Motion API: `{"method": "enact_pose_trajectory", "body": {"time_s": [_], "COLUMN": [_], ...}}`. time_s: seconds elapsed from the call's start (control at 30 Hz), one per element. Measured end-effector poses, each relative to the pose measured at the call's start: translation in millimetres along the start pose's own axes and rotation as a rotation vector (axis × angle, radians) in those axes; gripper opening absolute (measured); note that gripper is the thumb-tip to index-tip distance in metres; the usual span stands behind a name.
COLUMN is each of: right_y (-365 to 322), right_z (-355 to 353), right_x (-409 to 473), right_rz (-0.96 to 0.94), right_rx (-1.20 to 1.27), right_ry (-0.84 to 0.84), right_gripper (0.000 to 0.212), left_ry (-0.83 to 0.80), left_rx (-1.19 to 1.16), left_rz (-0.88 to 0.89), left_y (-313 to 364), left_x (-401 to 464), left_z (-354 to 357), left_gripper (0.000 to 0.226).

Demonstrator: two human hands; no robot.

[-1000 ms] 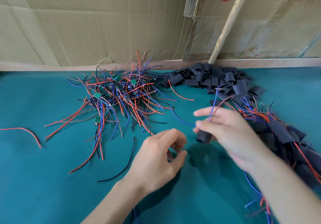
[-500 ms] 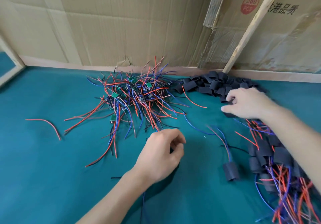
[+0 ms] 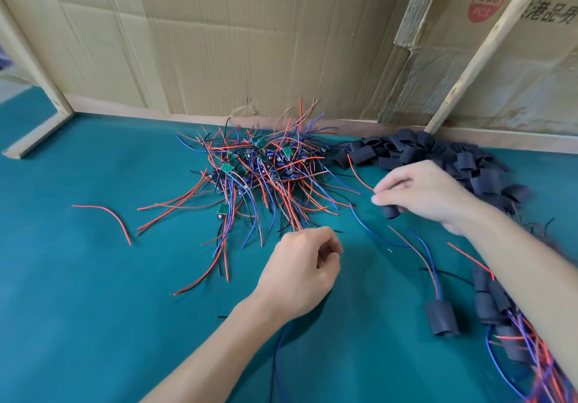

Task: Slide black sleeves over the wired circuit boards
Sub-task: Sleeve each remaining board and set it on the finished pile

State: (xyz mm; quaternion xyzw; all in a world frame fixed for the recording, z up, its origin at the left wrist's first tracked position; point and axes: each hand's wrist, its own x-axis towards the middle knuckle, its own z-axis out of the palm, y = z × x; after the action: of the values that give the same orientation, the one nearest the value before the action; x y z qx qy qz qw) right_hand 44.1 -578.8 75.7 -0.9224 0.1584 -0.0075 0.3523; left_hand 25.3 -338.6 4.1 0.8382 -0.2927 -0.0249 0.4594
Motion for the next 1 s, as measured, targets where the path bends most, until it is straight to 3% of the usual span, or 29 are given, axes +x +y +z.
{"method": "enact_pose_trajectory", "body": {"time_s": [0.07,0.13,0.23,0.37,0.47,0.6,0.67,0.83,1.0], "right_y": [-18.1,-34.2,-52.2,-59.7,-57.6,-58.1,-57.4,-51.0,-27.0], "right_z": [17.6,38.6,68.5,87.4,96.9,99.5,93.4,58.5,31.5], "right_x": [-3.8,-2.7,6.1,19.9,28.1,32.4,30.6,19.3,-16.1], "right_rz": [-0.070,-0.126,-0.227,-0.198,-0.186,-0.144,-0.181,-0.214,-0.160], "right_rx": [-0.019,-0.026,-0.231,-0.287,-0.320,-0.233,-0.176,-0.030,0.425], "right_ry": [-0.029,-0.075,-0.024,0.187,0.249,0.258,0.268,0.268,0.373], "right_gripper": [0.010,0.023,0.039,0.023,0.019,0.011,0.021,0.026,0.012], "left_ry": [0.000,-0.004,-0.009,-0.014,-0.014,-0.137,-0.197,-0.177,-0.161], "left_rx": [-0.004,-0.012,-0.009,-0.004,0.009,0.162,0.309,0.441,0.416], "left_rz": [-0.004,-0.009,-0.011,-0.010,0.000,0.068,0.094,0.133,0.111], "left_y": [0.3,0.1,0.2,0.6,-0.7,-1.6,-0.4,4.8,5.7], "left_x": [-0.8,-0.8,-0.4,-1.0,0.5,-2.7,-4.7,-8.0,-7.8], "left_z": [0.0,0.2,-0.2,-0.7,-0.4,1.6,4.1,9.7,8.5], "left_gripper": [0.009,0.008,0.009,0.009,0.010,0.043,0.053,0.048,0.036]}}
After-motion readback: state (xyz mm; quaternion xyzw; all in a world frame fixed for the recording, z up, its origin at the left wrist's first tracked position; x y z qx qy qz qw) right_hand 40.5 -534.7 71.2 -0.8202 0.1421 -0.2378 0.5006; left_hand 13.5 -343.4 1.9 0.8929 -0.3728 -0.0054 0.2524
